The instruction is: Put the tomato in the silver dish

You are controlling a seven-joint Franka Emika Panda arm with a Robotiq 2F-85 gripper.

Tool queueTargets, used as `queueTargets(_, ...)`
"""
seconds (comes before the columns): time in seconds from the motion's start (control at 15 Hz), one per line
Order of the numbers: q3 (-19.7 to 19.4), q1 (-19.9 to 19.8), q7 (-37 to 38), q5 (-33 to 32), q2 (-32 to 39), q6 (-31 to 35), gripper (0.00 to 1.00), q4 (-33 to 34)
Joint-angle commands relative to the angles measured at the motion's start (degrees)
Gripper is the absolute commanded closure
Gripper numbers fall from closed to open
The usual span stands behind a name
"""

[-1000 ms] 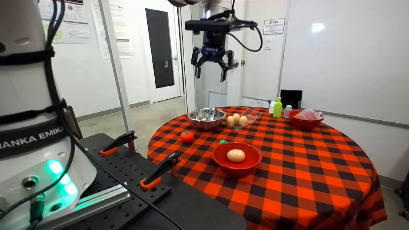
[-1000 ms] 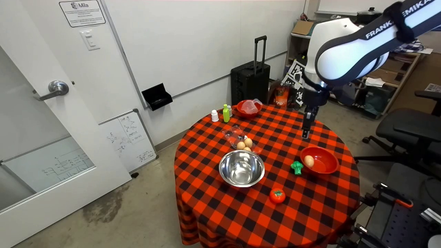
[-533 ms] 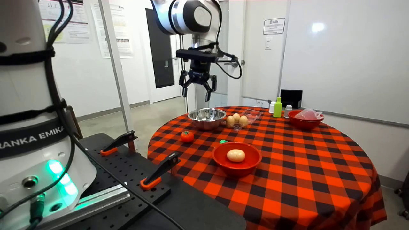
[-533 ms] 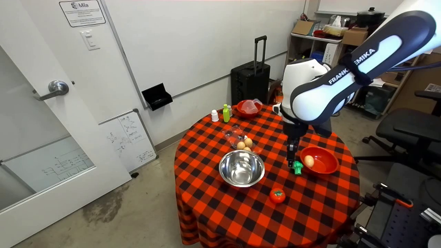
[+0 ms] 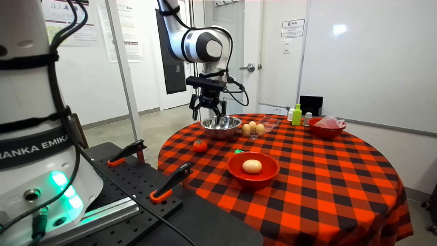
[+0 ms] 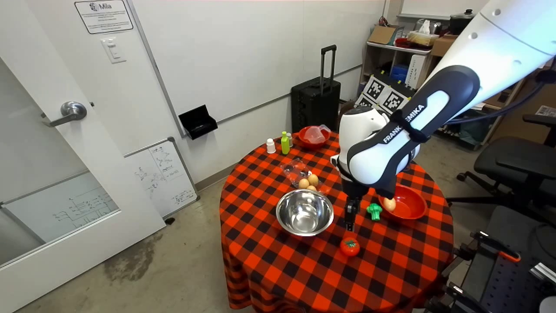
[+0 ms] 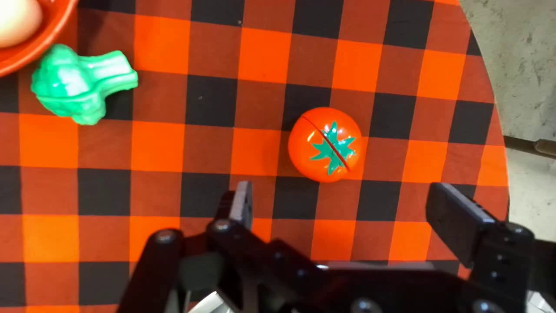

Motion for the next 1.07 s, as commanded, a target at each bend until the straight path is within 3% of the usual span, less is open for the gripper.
queueTargets(0.0,0.59,0.31,3.68,-0.89,5.19,0.19,0.00,3.89)
queueTargets(1.0,-1.38,4.70,8.83,-9.61,14.18,0.01,0.00,8.56)
